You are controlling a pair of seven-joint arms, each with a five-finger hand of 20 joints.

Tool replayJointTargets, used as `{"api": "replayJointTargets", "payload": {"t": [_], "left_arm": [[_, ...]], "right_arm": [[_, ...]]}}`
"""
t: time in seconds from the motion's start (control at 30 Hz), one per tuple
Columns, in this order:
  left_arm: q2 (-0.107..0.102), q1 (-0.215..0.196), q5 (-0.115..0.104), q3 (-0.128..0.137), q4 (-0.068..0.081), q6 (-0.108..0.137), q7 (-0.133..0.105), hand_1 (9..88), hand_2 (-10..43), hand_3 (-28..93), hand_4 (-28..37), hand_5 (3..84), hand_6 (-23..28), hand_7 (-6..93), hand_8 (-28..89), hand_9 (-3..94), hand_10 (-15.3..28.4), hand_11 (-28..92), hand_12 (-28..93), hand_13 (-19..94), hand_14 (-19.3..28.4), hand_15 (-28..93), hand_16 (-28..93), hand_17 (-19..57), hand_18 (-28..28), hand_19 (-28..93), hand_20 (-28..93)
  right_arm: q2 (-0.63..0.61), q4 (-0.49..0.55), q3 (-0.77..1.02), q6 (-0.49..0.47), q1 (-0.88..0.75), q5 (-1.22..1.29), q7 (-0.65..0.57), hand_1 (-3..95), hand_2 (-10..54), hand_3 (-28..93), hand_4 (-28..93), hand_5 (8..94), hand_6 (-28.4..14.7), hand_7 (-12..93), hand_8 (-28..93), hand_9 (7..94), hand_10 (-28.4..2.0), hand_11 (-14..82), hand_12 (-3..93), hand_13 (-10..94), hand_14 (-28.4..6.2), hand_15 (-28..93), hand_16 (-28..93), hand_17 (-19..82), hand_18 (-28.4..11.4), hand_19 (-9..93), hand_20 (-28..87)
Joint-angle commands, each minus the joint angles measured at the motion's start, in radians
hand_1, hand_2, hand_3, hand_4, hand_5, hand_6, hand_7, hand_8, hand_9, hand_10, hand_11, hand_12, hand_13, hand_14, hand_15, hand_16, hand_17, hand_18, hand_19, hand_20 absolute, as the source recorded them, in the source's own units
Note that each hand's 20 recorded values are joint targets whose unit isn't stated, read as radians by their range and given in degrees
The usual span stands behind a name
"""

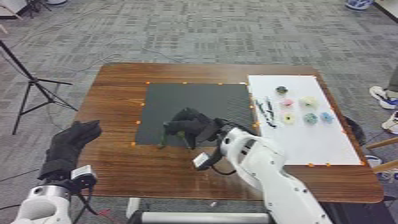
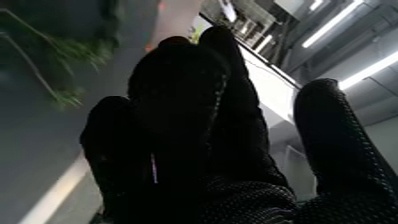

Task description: Arrange flowers

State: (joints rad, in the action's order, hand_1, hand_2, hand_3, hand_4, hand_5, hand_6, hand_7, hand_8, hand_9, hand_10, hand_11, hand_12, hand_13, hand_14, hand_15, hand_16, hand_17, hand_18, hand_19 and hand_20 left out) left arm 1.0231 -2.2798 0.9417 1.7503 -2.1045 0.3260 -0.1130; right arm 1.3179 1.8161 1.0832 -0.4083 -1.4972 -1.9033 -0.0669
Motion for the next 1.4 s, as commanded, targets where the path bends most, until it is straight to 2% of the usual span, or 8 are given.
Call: {"api": "replayJointTargets", "payload": {"t": [0.03, 0.13, 0.37, 0.83, 0.97, 1.4], "left_arm": [[0.005, 0.008, 0.005, -0.008, -0.002, -0.012, 0.015, 21.8, 11.5, 68, -28.3, 51.6, 4.1, 16.7, -6, 48.4, 14.2, 22, 13, 36, 17.4, 21, -1, 4.0, 8.8, 6, 13], [0.004, 0.012, 0.005, -0.009, 0.001, -0.012, 0.014, 21.9, 11.5, 68, -28.3, 51.6, 4.1, 16.8, -7, 48.5, 14.2, 22, 13, 36, 17.4, 21, -1, 4.0, 8.8, 6, 13], [0.007, 0.021, 0.004, -0.019, 0.005, -0.012, 0.006, 21.8, 11.6, 68, -28.3, 51.5, 4.1, 16.7, -7, 48.5, 14.1, 22, 13, 36, 17.4, 21, -1, 4.0, 8.8, 6, 13], [0.014, 0.016, 0.001, -0.022, 0.002, -0.007, -0.005, 21.9, 11.6, 68, -28.3, 51.6, 4.2, 16.4, -6, 48.5, 14.1, 22, 13, 36, 17.4, 21, -1, 4.0, 8.8, 6, 13], [0.014, 0.017, 0.001, -0.022, 0.003, -0.013, -0.004, 21.9, 11.6, 68, -28.3, 51.6, 4.2, 16.5, -6, 48.5, 14.2, 22, 13, 36, 17.4, 21, -1, 4.0, 8.8, 6, 13], [0.018, 0.013, -0.002, -0.022, 0.003, -0.011, -0.011, 21.8, 11.6, 68, -28.3, 51.5, 4.2, 16.5, -6, 48.5, 14.1, 22, 13, 36, 17.4, 21, -1, 4.0, 8.8, 6, 13]], "right_arm": [[0.014, -0.039, -0.001, -0.108, 0.001, -0.253, 0.096, 21.8, 16.6, 59, -16, 65.7, -3.3, 18, -8, 64.3, -13.7, 7.9, 9.1, 94, -5.0, 52, 28, 62, -17.5, 93, 53], [0.02, -0.052, -0.005, -0.133, 0.011, -0.318, 0.118, 21.5, 17.0, 59, -16, 64.8, -3.2, 17, -8, 63.2, -13.6, 7.7, 8.7, 94, -5.1, 52, 28, 61, -17.7, 93, 53], [0.026, -0.069, -0.012, -0.104, 0.029, -0.375, 0.133, 20.8, 17.3, 59, -16, 63.4, -3.3, 15, -8, 61.5, -13.4, 7.5, 8.1, 94, -5.3, 52, 28, 61, -17.9, 93, 52], [0.019, -0.079, -0.007, -0.104, 0.057, -0.444, 0.12, 20.8, 17.6, 59, -16, 61.3, -3.9, 15, -8, 59.1, -13.4, 7.2, 7.8, 94, -5.1, 51, 28, 61, -18.2, 93, 52], [0.012, -0.081, -0.009, -0.101, 0.064, -0.493, 0.135, 20.6, 17.3, 59, -16, 60.9, -4.4, 14, -8, 58.4, -13.7, 7.1, 7.7, 94, -5.2, 51, 29, 60, -18.2, 93, 51], [-0.001, -0.077, -0.015, -0.063, 0.068, -0.431, 0.134, 19.9, 16.4, 58, -15, 60.6, -4.2, 14, -8, 58.2, -13.6, 7.2, 7.9, 94, -5.2, 50, 29, 60, -18.4, 93, 51]]}}
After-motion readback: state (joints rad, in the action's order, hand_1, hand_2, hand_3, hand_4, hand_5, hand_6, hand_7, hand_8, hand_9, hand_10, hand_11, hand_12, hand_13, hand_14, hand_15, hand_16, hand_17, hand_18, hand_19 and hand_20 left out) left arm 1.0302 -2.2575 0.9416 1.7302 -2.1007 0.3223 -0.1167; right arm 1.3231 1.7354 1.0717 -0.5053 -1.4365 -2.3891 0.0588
